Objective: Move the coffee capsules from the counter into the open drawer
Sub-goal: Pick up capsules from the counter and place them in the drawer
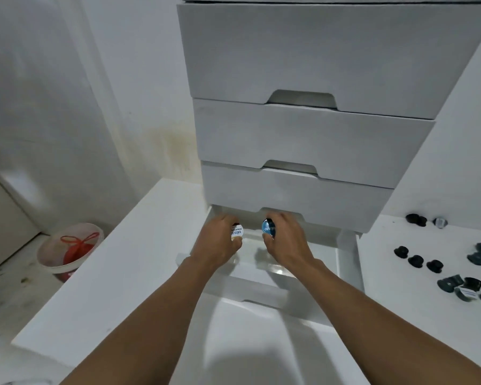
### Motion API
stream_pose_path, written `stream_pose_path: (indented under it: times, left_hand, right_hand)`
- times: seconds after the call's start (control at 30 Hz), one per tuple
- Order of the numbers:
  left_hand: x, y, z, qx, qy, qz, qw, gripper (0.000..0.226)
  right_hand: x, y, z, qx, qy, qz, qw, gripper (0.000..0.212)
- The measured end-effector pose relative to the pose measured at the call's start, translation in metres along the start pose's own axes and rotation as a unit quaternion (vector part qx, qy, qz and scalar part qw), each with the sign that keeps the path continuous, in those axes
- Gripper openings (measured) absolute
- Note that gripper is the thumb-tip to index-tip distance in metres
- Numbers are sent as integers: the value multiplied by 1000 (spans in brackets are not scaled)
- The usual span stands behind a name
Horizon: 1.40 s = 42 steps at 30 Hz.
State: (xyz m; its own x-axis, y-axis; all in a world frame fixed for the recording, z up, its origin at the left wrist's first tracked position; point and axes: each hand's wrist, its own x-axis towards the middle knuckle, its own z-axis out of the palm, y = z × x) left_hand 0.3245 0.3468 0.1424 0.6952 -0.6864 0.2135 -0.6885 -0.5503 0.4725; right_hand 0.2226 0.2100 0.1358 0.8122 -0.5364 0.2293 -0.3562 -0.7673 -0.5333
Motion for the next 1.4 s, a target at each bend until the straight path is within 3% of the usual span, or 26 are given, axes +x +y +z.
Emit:
stream_pose_path:
  times: [0.33, 0.73, 0.97, 1.4]
  left_hand:
    - [65, -44, 49, -3, -135, 33, 990, 35]
    - [97, -76, 106, 22, -308, 77, 948, 42]
    - [102, -79, 129, 49, -345, 119, 930, 42]
    - [108, -80, 139, 58, -394, 92, 912, 46]
  right_hand:
    - [36, 44, 52, -15, -67, 57, 996, 33]
    - [49, 73, 94, -13, -203, 146, 968, 42]
    - [53, 85, 108, 6, -243, 192, 951, 46]
    - [49, 93, 115, 30, -244, 191, 950, 41]
